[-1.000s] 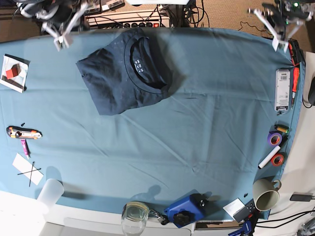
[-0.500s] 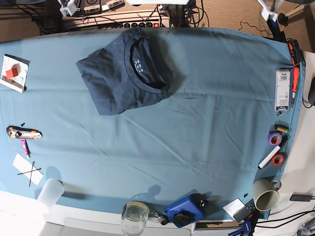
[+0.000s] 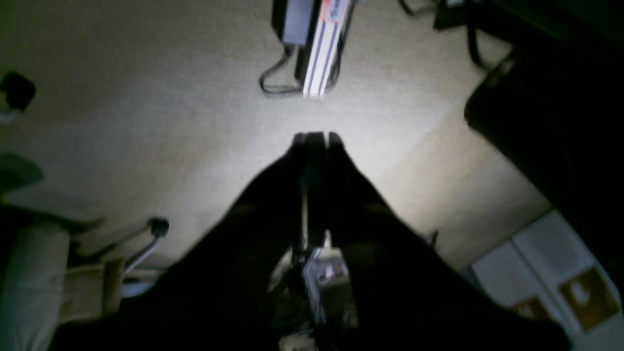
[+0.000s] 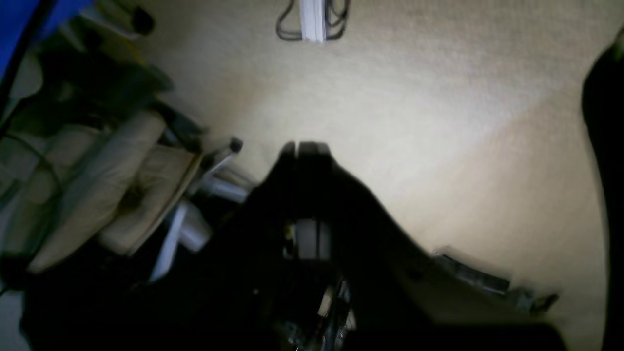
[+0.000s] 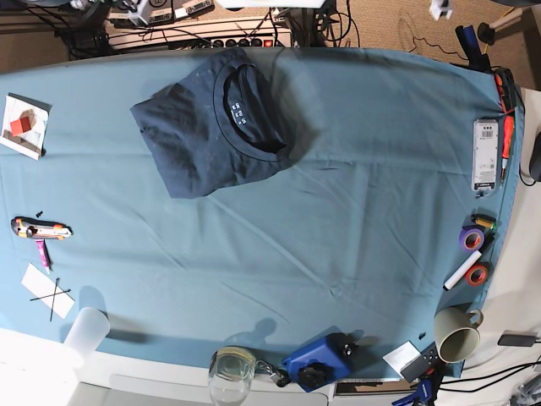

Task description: Fold the T-shirt properly

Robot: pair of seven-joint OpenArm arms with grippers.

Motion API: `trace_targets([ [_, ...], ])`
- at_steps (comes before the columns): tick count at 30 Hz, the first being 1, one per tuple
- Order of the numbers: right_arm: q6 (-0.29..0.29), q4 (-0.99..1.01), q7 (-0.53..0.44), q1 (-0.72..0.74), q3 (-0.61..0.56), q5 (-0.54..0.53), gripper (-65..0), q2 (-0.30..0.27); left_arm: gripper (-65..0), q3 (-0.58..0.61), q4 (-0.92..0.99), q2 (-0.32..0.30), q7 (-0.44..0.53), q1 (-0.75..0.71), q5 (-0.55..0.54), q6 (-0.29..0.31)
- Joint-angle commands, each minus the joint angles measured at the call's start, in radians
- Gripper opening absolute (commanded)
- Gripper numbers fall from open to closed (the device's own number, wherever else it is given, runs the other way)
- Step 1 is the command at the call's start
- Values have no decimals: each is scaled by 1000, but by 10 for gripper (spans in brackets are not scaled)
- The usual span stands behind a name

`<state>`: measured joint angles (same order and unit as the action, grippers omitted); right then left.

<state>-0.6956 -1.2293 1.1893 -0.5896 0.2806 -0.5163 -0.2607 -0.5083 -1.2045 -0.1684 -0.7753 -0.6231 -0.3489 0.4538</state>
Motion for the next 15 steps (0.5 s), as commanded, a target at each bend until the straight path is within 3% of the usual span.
trace_targets([
  [1, -3, 27, -22, 11, -18, 23, -650, -11, -650, -5, 27, -10, 22, 6, 21, 4],
  [9, -3, 349, -365, 194, -233, 334, -650, -11, -650, -5, 316, -9, 289, 154, 200, 3],
  [12, -3, 458, -492, 250, -318, 393, -650, -10, -650, -5, 429, -9, 419, 192, 256, 2],
  [15, -3, 538, -611, 294, -397, 440, -650, -10, -650, -5, 538, -9, 546, 221, 305, -36],
])
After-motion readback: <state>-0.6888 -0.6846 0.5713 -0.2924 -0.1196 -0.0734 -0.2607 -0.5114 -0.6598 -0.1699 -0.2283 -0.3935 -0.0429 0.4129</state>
